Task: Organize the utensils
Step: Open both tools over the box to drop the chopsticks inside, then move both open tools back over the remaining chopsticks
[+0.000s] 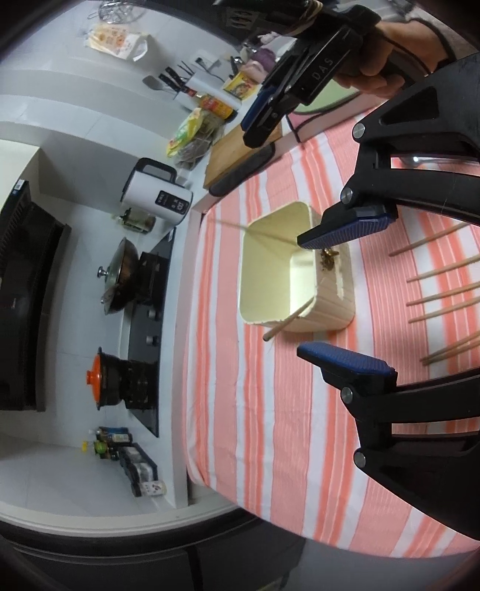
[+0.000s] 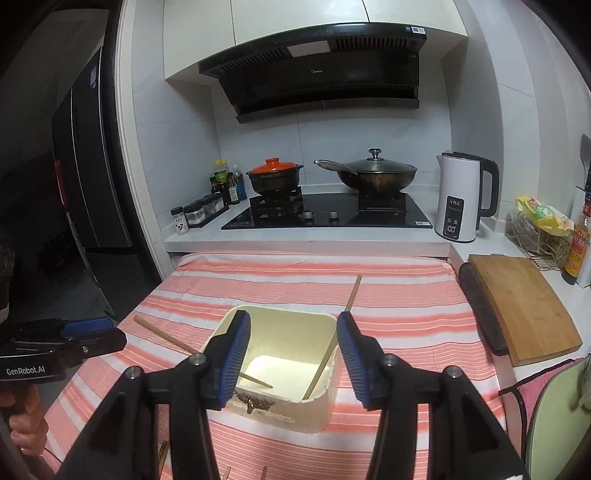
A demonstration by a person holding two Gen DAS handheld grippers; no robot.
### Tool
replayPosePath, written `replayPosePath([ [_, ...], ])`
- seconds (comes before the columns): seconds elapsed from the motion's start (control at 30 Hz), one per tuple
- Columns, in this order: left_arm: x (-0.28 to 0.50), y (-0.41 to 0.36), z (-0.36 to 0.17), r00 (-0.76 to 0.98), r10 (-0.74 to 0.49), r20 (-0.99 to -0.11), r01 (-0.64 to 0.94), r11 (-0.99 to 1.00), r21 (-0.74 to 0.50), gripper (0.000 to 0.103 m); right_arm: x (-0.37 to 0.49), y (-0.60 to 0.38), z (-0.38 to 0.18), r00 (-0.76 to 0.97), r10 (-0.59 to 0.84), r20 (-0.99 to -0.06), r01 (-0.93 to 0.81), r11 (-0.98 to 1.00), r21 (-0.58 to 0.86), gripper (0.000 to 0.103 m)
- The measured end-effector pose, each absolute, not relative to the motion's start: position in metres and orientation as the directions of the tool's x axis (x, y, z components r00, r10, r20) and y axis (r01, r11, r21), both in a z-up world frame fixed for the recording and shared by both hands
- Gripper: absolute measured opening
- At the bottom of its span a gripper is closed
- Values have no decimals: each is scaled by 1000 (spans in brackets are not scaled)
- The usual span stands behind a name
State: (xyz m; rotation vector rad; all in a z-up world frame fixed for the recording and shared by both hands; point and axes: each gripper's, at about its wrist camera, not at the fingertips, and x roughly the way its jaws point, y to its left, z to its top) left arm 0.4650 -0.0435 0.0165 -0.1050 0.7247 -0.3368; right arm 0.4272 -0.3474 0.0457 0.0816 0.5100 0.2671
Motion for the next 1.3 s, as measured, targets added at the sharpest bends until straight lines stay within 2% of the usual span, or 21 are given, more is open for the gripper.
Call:
replayPosePath([
  [0.27,379,-18,5,716,-321,-620,271,946,-178,69,347,-355,47,860,311,-405,-280,950,136,51],
  [0.6,279,4,-49,730,-235,-641,192,972,-137,79,244,-360,7,871,267,-413,-281,959,29,51],
  [0.87,212,26,-117,705,-165,-690,131,986,-102,79,172,-365,-50,842,226,-490,-255,967,7,51],
  [0.97,196,26,-136,690,-179,-701,134,984,-120,79,153,-363,-73,817,225,-531,-259,966,10,51],
  [1.3,193,6,-159,667,-213,-714,157,977,-144,79,132,-343,-115,760,252,-599,-300,954,21,51],
])
